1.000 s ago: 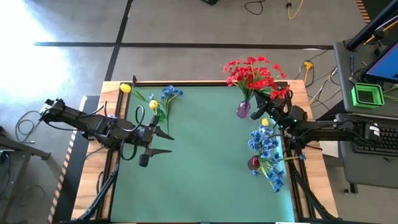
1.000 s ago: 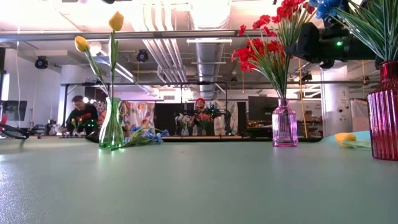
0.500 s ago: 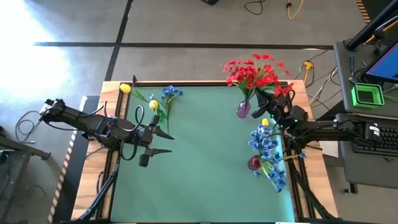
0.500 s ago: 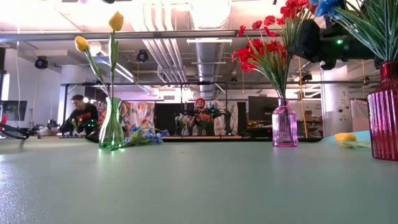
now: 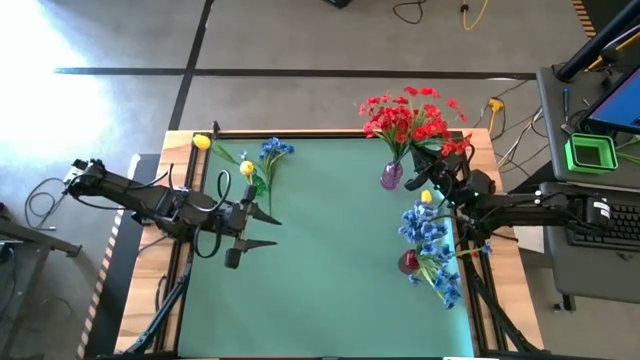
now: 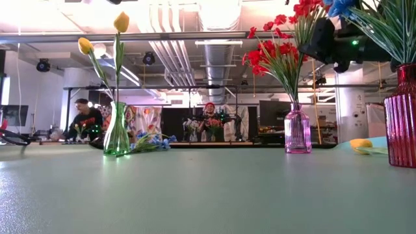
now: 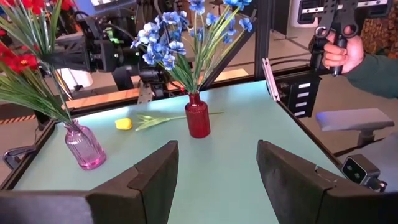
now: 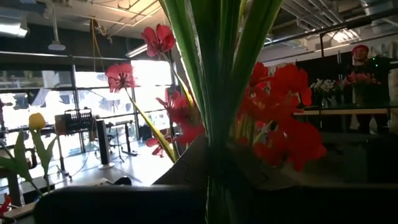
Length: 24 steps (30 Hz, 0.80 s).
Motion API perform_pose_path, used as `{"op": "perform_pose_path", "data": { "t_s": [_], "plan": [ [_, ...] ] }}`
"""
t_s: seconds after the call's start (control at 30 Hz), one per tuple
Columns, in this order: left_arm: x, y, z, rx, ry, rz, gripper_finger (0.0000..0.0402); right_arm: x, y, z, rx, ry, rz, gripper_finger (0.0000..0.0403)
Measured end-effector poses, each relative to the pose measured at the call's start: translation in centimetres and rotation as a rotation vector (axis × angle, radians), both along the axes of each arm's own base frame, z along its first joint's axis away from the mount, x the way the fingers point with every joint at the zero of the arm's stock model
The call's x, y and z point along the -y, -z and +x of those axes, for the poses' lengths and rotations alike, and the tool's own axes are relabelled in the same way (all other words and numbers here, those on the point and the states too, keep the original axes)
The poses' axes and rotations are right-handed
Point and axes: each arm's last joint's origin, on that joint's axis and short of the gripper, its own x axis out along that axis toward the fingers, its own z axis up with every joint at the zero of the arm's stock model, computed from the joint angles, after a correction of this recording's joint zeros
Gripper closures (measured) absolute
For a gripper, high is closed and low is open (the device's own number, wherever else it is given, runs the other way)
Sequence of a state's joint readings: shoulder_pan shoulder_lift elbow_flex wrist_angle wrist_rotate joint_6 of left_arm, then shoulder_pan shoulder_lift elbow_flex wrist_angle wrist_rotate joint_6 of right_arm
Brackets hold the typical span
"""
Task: Sort flowers into vase by color
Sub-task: Put the red flower into the purple vase
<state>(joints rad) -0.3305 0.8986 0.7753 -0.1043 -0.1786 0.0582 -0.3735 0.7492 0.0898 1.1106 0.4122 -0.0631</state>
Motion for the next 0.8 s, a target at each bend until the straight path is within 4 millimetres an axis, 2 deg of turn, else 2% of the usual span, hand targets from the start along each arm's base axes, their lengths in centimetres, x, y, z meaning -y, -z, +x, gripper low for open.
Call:
{"op": "perform_pose_path", "data": {
  "t_s": [0.23, 0.4, 0.57, 0.8],
  "plan": [
    [-0.1, 0.1, 0.1, 0.0, -0.047, 0.014, 0.0196, -0.1, -0.3, -0.1, 0.042, -0.004, -0.006, 0.038],
    [-0.1, 0.2, 0.7, 0.017, -0.087, 0.088, 0.0196, -0.1, -0.5, -0.2, 0.057, -0.004, -0.012, 0.038],
    [0.0, 0.1, 1.0, 0.039, -0.114, 0.077, 0.0196, -0.1, -0.6, -0.3, 0.087, -0.002, 0.001, 0.038],
    [0.0, 0.3, 1.2, 0.028, -0.119, 0.056, 0.0196, -0.1, -0.3, -0.1, 0.038, -0.002, -0.007, 0.038]
  ]
}}
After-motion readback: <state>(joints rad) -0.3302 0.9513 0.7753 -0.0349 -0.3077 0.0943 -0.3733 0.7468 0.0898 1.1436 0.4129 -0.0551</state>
